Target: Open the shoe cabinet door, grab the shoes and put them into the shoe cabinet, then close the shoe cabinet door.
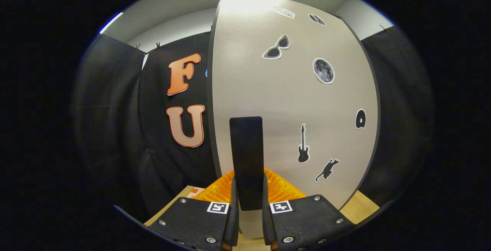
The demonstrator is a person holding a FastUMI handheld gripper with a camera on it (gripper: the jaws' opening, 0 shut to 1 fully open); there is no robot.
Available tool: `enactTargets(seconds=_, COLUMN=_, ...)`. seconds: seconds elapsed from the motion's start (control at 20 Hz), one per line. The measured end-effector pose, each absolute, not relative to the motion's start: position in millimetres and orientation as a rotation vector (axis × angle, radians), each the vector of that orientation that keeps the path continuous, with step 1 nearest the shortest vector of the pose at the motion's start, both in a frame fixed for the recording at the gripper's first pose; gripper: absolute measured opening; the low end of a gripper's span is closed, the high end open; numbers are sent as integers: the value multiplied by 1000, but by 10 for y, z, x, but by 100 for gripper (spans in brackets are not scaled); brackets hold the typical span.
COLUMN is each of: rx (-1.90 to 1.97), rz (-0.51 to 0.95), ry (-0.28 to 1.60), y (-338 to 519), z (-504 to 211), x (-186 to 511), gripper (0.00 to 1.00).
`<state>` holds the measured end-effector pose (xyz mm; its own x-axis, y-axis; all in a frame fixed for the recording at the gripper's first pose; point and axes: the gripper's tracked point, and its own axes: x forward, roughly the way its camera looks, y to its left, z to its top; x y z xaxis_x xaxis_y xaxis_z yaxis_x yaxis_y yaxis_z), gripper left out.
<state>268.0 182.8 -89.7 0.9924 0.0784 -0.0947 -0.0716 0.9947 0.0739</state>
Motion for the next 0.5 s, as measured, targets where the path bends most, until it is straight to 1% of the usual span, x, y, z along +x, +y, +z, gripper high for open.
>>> enactTargets(seconds=0.05, rx=75, rz=75, ry=95, y=1789, z=-895, x=2619, gripper=25)
enactTargets(seconds=0.1, rx=74, rz=75, ry=92, y=1767, z=-887, x=2554, gripper=22)
enactTargets(seconds=0.4, rx=42, rz=32, ry=88, y=1527, z=-864, x=2166, gripper=22)
enactTargets(seconds=0.5, rx=38, rz=23, ry=105, y=1429, z=-865, x=2037, gripper=19)
